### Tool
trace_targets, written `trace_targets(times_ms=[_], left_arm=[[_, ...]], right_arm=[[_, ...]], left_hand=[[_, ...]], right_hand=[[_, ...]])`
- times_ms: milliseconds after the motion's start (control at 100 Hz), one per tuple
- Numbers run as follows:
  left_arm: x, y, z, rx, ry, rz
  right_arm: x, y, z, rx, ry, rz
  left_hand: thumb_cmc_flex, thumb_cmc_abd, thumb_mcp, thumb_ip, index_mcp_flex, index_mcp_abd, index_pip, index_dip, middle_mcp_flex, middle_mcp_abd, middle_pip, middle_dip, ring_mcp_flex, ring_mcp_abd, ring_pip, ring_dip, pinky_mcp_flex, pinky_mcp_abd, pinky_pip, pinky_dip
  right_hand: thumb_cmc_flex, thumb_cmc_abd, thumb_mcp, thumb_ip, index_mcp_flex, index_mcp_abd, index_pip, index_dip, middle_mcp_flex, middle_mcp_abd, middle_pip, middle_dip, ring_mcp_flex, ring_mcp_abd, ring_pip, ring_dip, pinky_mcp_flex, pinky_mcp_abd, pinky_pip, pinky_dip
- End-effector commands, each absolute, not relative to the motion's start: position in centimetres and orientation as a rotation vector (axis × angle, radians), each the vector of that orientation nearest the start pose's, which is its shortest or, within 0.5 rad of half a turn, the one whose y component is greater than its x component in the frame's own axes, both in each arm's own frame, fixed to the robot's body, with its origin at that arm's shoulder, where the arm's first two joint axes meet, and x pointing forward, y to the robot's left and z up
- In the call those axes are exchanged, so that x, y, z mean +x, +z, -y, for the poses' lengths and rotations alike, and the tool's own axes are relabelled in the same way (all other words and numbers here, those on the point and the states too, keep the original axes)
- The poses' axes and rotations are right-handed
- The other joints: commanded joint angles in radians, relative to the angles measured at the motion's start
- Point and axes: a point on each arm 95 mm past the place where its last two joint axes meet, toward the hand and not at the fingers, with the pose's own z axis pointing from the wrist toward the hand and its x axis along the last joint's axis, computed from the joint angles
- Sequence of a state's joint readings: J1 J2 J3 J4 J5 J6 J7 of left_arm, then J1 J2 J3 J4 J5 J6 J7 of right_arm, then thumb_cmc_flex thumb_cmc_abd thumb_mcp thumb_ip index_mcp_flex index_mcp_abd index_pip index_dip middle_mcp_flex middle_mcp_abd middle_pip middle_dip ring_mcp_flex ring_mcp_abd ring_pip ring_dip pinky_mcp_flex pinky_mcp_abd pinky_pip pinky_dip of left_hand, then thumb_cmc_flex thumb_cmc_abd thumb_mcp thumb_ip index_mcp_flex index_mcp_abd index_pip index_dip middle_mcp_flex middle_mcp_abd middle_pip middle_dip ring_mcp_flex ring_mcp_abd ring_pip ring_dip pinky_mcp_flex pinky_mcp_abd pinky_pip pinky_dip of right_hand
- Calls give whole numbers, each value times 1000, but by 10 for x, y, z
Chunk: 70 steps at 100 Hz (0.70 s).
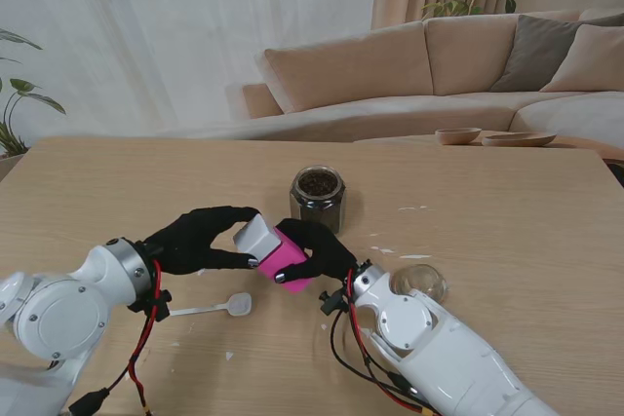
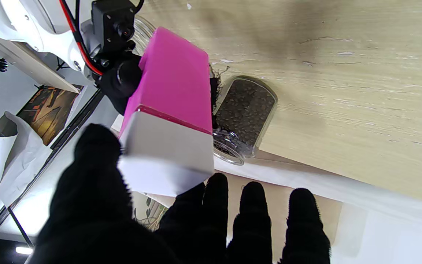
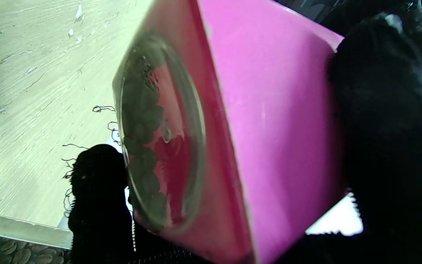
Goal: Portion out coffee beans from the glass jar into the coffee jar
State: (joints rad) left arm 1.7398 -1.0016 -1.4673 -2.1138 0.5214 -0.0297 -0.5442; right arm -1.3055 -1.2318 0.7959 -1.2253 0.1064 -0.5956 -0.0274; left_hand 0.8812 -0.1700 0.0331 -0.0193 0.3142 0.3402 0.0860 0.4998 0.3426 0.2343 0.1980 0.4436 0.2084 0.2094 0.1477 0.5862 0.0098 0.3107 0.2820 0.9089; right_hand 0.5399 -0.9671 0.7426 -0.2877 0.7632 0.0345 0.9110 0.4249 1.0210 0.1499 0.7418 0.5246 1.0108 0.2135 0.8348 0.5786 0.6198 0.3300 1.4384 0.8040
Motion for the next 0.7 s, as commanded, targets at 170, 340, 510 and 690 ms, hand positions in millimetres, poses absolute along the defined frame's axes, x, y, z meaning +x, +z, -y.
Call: trace_targets(times_ms=[170,340,510,690], left_arm=[[339,-205,11,-1467,-1765,-1818],[340,-204,11,-1437,-1758,-1853],[342,-203,10,-1399,-1754,-1882],[341,-199,3,-1380,-1767,-1893]], right_arm=[[398,-362,-135,-1515,-2174,906],[398,-361,-135,-1514,-2174,904],[399,-362,-135,-1515,-2172,906],[398,-363,-134,-1518,-2170,908]], left_hand=[[206,30,115,44,6,-262,69,22,-55,-127,31,12,-32,-39,-19,3,-16,-26,-2,10],[387,-21,274,51,-95,-527,189,71,-120,-201,35,1,-76,-69,-30,-17,-38,-67,-16,-6],[374,-122,412,10,-175,-579,101,-27,-179,-247,-47,-50,-123,-92,-44,-36,-63,-96,-37,-28],[81,-177,173,18,-181,-372,-124,-359,-227,-219,-176,-108,-177,-86,-64,-65,-101,-97,-62,-46]], right_hand=[[265,210,309,44,126,-236,168,40,67,-106,79,26,61,-46,90,28,3,-12,29,11],[264,210,309,43,126,-236,167,40,67,-108,79,27,61,-47,89,28,4,-12,29,11],[265,209,309,43,126,-234,167,40,67,-107,79,27,61,-47,89,28,4,-13,30,11],[265,210,309,43,126,-235,167,40,66,-106,79,26,61,-47,90,28,4,-13,30,11]])
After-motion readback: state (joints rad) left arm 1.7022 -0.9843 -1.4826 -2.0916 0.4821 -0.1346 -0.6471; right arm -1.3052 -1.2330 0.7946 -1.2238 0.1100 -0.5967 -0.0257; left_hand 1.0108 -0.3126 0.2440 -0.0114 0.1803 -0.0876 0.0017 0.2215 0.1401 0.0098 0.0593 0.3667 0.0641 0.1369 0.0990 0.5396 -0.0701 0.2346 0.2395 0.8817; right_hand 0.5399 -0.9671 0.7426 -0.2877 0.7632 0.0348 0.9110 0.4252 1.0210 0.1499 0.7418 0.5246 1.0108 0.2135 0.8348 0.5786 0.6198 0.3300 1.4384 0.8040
